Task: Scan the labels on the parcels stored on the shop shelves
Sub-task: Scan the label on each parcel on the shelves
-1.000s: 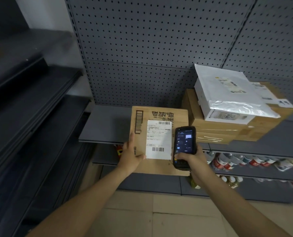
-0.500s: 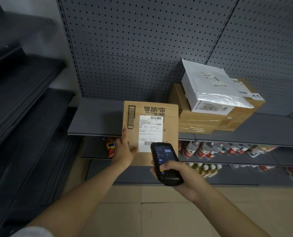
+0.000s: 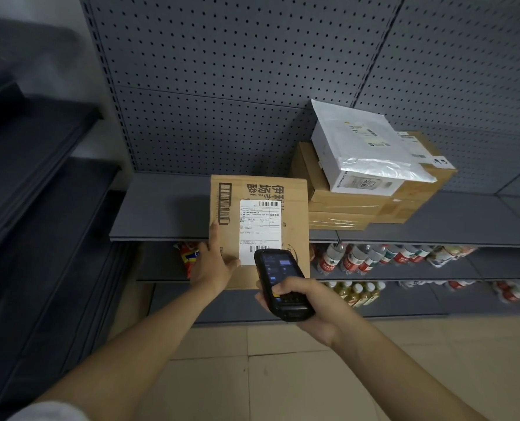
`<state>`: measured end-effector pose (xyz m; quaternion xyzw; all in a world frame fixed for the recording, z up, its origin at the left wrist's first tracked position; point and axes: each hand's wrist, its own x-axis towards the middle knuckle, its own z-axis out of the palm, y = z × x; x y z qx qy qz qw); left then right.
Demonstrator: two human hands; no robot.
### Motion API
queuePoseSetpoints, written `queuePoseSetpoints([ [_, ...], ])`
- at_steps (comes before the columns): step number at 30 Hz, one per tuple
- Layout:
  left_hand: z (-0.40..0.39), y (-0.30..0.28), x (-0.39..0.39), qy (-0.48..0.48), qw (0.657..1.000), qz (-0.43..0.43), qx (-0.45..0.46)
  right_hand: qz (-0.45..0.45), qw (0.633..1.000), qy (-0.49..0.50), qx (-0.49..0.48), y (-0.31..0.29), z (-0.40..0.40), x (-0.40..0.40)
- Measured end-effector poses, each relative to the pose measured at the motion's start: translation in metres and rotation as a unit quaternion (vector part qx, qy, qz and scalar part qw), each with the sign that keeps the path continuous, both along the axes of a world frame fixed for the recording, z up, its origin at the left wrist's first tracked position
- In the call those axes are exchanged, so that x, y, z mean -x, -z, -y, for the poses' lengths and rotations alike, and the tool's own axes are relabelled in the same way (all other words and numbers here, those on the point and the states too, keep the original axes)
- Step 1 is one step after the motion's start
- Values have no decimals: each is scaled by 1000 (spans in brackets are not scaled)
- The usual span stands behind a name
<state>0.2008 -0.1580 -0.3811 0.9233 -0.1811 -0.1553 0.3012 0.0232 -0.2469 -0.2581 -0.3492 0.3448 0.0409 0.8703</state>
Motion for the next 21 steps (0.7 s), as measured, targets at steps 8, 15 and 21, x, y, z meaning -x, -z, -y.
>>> queuePoseSetpoints([
  [8,1,0,-1,2,1000,-4,-3,-2,1000,10,-18,-6,-4,-1],
  [15,0,0,0,4,1000,-1,-4,-7,1000,4,-19,-8,-5,1],
  [21,-1,1,0,9,1000,1,-8,-5,1000,-8,-12,-4,-6,2],
])
